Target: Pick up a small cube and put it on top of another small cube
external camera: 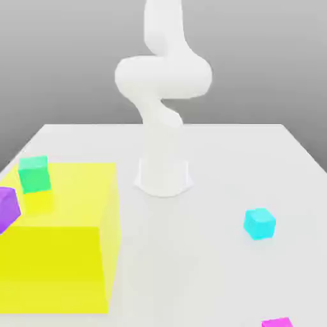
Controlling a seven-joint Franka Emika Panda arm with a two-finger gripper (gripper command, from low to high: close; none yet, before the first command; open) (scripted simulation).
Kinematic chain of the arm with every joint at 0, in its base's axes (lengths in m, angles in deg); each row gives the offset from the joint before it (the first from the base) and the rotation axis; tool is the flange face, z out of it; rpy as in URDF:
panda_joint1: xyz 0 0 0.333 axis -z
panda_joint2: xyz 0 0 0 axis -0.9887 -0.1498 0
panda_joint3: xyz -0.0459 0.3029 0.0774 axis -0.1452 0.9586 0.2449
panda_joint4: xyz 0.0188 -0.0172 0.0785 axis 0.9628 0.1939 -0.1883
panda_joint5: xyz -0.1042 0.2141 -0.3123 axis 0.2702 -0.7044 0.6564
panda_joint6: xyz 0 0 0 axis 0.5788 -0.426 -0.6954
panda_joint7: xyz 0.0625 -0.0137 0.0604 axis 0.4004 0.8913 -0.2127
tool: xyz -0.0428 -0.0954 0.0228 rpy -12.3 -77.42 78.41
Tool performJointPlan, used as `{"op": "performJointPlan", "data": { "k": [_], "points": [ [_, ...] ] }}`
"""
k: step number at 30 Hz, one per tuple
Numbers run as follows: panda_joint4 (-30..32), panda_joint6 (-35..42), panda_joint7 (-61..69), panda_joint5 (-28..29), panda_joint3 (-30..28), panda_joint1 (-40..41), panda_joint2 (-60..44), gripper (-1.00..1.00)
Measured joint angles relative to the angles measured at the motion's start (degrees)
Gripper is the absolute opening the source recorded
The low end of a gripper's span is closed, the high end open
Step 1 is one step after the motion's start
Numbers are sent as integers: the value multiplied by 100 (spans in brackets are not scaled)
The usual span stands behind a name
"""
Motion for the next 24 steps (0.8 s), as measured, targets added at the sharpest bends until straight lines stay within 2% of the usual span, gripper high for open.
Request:
{"op": "performJointPlan", "data": {
  "k": [13, 24],
  "points": [
    [-328, -601, -756, 562, 788, 56, -2732, 0],
    [-602, -1104, -1386, 1028, 1040, -316, -5013, 0]
  ]
}}
